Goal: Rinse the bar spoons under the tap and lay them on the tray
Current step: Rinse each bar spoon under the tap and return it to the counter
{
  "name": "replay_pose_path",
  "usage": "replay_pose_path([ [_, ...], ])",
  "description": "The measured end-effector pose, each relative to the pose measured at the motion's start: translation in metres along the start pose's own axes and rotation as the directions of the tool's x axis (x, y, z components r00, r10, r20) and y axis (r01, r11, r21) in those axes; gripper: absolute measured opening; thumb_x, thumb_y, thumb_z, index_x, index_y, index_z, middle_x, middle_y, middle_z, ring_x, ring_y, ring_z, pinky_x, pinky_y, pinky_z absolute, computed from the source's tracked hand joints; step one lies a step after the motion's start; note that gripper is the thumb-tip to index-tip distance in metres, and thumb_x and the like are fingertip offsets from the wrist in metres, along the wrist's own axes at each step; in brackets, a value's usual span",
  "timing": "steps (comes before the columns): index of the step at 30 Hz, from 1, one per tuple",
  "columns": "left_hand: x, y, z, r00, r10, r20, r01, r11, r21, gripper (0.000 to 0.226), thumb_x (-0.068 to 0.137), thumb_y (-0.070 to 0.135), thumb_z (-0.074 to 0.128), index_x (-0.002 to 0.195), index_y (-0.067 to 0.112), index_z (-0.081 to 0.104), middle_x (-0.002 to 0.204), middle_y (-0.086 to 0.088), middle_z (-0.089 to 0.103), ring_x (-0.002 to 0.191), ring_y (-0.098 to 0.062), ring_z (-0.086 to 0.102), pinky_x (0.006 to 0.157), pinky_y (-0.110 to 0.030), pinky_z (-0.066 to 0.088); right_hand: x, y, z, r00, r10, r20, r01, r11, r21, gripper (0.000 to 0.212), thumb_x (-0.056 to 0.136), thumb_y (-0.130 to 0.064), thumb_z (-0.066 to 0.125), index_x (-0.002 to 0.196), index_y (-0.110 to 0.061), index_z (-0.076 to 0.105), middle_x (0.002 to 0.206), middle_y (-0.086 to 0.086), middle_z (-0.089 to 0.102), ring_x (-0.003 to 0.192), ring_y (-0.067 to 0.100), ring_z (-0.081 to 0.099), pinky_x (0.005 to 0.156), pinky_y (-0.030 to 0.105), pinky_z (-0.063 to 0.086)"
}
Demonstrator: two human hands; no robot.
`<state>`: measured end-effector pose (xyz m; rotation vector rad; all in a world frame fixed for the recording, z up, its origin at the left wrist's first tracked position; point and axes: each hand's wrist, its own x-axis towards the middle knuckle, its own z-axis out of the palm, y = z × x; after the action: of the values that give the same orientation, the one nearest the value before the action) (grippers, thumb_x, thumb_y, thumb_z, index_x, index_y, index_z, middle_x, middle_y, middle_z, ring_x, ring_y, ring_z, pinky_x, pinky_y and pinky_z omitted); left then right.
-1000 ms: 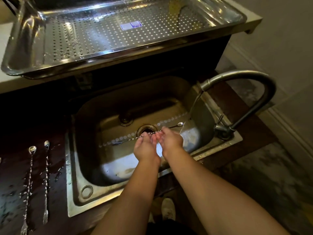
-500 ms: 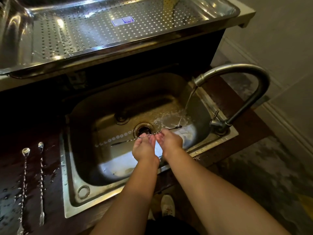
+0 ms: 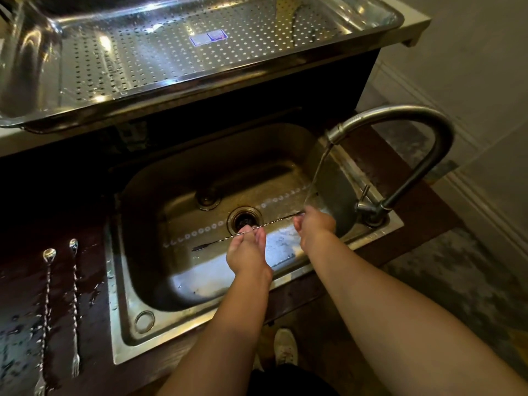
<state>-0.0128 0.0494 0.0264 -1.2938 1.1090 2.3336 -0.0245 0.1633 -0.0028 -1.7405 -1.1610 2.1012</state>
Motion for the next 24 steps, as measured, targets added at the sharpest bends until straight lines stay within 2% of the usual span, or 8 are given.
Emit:
replay_pose_path([
  [2,0.001,-0.002,-0.002,1.000,-0.003,0.022,0.003,1.000,-0.018,0.009,0.093,-0.001,0.053,0.093,0.007,0.057,0.113,-0.017,0.065,0.086,-0.020,0.068,0.077,-0.025,0.052,0.000,-0.001,-0.003,0.998,-0.029,0.057,0.030,0.999,-0.020,0.023,0.093,-0.012,0.053,0.070,-0.011,0.054,0.051,0.000,0.057,0.031,0.004,0.052,0.037,0.014,0.043],
  [5,0.001,-0.006,-0.004,0.999,-0.023,0.044,0.026,0.997,-0.073,0.028,0.094,-0.001,0.048,0.122,-0.003,0.053,0.129,-0.020,0.059,0.090,-0.014,0.067,0.073,-0.020,0.054,-0.008,0.005,-0.001,0.998,-0.021,0.051,0.023,0.999,-0.034,0.025,0.091,-0.014,0.058,0.066,-0.010,0.055,0.058,0.002,0.054,0.033,0.007,0.049,0.036,0.017,0.040],
  [9,-0.001,-0.013,0.001,0.999,-0.008,0.046,0.008,1.000,-0.016,0.008,0.092,-0.004,0.054,0.092,0.001,0.059,0.122,-0.020,0.062,0.079,-0.019,0.067,0.084,-0.027,0.052,-0.025,0.018,0.013,0.997,-0.034,0.069,0.041,0.995,-0.092,0.031,0.087,-0.014,0.061,0.057,-0.008,0.055,0.049,0.003,0.055,0.036,0.012,0.046,0.044,0.024,0.039],
  [13,-0.002,-0.015,0.003,0.997,-0.021,0.075,0.022,1.000,-0.012,0.022,0.092,-0.002,0.055,0.114,-0.005,0.058,0.109,-0.021,0.065,0.096,-0.028,0.067,0.096,-0.035,0.051,-0.037,0.023,0.015,0.989,-0.067,0.134,0.080,0.992,-0.098,0.032,0.088,-0.018,0.063,0.058,-0.007,0.057,0.051,0.005,0.058,0.042,0.017,0.052,0.053,0.027,0.047],
  [14,-0.002,-0.015,0.003,0.996,-0.024,0.083,0.024,1.000,-0.003,0.026,0.092,-0.001,0.056,0.117,-0.004,0.057,0.102,-0.019,0.066,0.092,-0.028,0.067,0.096,-0.037,0.051,-0.039,0.023,0.015,0.985,-0.077,0.153,0.093,0.990,-0.102,0.032,0.088,-0.018,0.063,0.059,-0.007,0.057,0.052,0.006,0.057,0.044,0.018,0.052,0.054,0.029,0.048],
  [17,-0.003,-0.017,0.007,0.988,-0.050,0.148,0.045,0.998,0.040,0.022,0.092,0.005,0.058,0.114,0.002,0.059,0.081,-0.011,0.064,0.067,-0.018,0.060,0.083,-0.034,0.052,-0.041,0.025,0.011,0.974,-0.129,0.188,0.157,0.977,-0.143,0.033,0.089,-0.017,0.063,0.059,-0.007,0.057,0.052,0.006,0.056,0.043,0.018,0.051,0.052,0.030,0.046],
  [20,-0.008,-0.023,0.012,0.977,-0.102,0.189,0.079,0.989,0.128,0.016,0.092,0.007,0.058,0.108,0.006,0.062,0.077,-0.010,0.064,0.066,-0.017,0.057,0.077,-0.034,0.052,-0.041,0.021,0.000,0.969,-0.168,0.178,0.198,0.967,-0.160,0.028,0.089,-0.020,0.064,0.063,-0.010,0.062,0.051,0.002,0.062,0.045,0.016,0.058,0.047,0.025,0.050],
  [24,-0.015,-0.029,0.025,0.951,-0.188,0.245,0.128,0.962,0.243,0.012,0.095,0.015,0.055,0.090,0.006,0.062,0.073,-0.008,0.061,0.061,-0.016,0.056,0.062,-0.030,0.050,-0.038,0.010,-0.010,0.960,-0.238,0.147,0.258,0.956,-0.139,0.029,0.091,-0.021,0.061,0.063,-0.014,0.062,0.058,0.005,0.065,0.058,0.023,0.063,0.063,0.039,0.056],
])
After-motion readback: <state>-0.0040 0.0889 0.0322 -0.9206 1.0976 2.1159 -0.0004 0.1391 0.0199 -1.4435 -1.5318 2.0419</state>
